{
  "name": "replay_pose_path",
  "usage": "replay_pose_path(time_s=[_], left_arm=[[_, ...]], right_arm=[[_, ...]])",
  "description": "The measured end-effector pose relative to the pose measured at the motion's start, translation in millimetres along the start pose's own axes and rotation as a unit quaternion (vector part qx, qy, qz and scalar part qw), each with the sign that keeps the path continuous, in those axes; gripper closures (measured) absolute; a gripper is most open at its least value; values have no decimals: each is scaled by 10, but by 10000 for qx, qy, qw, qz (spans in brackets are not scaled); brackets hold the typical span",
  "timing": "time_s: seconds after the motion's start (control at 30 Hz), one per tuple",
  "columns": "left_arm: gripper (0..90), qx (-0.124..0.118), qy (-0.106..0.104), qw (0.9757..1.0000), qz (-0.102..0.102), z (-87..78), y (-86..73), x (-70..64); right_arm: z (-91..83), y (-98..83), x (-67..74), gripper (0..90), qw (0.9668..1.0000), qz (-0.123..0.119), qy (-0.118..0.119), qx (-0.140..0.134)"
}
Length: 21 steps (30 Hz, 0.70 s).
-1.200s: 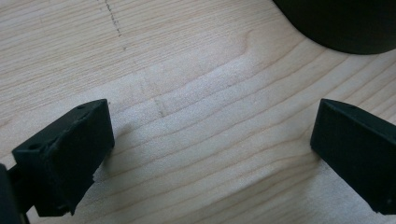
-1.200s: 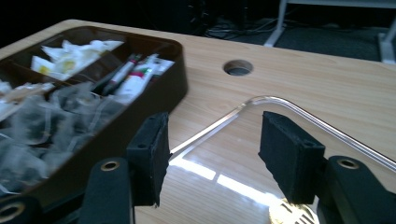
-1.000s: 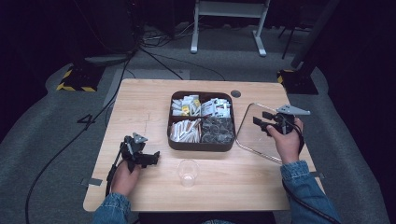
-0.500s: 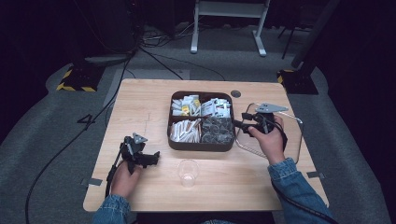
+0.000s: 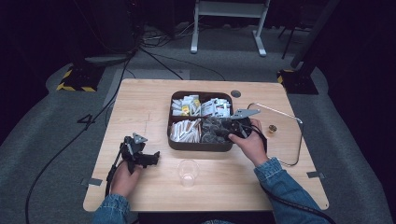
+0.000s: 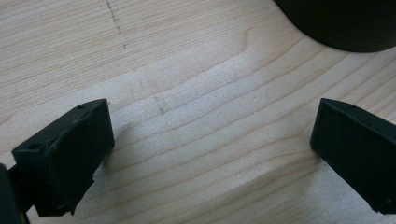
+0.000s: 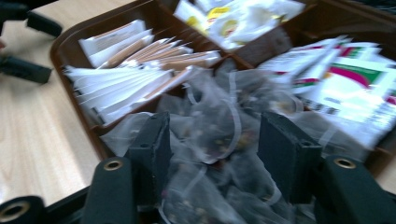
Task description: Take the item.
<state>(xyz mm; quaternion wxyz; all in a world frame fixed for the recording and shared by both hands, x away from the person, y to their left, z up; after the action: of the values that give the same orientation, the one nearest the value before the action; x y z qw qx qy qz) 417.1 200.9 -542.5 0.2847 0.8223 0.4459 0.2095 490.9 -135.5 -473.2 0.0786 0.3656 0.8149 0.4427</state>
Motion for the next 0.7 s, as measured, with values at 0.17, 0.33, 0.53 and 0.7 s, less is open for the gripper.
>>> replay_pose_path(time_s=[0.17, 0.33, 0.53, 0.7], left_arm=[[0, 1, -1, 10000, 3, 0, 0, 0], [0, -2, -1, 10000, -3, 1, 1, -1], [0, -3, -2, 10000, 5, 2, 1, 0], [0, 0, 1, 10000, 4, 1, 1, 0]], right_arm=[[116, 4, 54, 433, 9997, -126, 63, 186], [221, 31, 24, 482, 9995, -191, -48, 265], [322, 34, -32, 559, 9981, -234, -265, 509], [361, 12, -51, 655, 9970, -322, -287, 639]])
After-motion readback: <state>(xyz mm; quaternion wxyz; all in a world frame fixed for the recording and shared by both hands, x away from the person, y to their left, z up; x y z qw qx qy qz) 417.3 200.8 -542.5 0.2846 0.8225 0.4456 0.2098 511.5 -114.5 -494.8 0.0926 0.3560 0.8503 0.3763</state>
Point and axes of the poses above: each handheld gripper's, and its own axes: z roughly forward along the jaws, y roughly out of its top, x roughly to its left, the point moved 5 cm from there along z, roughly forward along the jaws, and after that the axes turned 10 degrees about z, right-handed, at the moved point
